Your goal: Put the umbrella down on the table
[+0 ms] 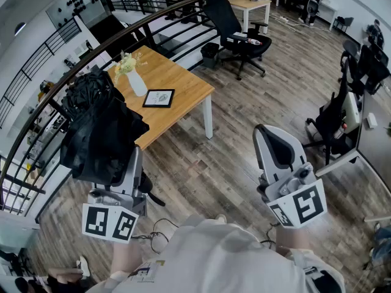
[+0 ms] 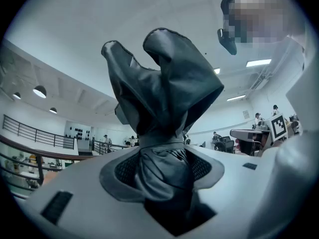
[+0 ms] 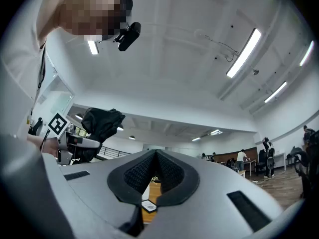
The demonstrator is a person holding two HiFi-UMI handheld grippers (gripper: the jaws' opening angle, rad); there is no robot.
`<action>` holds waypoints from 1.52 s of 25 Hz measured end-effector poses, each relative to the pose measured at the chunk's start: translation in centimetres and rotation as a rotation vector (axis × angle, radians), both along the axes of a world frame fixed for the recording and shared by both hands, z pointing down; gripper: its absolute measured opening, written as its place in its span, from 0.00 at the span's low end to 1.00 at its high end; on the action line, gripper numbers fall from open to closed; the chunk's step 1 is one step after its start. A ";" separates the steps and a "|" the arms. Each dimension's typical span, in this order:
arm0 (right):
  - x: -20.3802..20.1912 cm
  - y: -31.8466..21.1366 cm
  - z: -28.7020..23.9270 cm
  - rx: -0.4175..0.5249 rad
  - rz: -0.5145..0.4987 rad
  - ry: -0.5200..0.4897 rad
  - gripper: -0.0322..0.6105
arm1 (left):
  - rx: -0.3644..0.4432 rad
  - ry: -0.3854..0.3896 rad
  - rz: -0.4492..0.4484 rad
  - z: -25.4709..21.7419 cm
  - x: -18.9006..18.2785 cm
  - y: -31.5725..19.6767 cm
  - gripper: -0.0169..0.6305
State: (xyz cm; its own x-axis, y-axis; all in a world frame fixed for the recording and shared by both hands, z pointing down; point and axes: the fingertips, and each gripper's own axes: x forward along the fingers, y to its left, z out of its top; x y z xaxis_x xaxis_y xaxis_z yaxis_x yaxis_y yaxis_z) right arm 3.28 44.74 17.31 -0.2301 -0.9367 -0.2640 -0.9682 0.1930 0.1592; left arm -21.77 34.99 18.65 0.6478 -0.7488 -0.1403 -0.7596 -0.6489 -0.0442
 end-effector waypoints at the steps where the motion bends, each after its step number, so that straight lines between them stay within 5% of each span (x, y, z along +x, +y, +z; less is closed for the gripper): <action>1: 0.0 0.1 0.1 0.003 -0.006 -0.020 0.09 | -0.003 0.000 0.002 0.2 0.0 0.0 0.41; 25: -0.1 -0.9 1.0 -0.031 -0.039 0.009 0.09 | 0.029 -0.036 0.020 0.7 0.2 0.5 0.41; 38: 0.3 -11.6 3.4 -0.081 -0.046 0.072 0.09 | -0.012 0.014 -0.007 3.6 -0.2 -9.4 0.41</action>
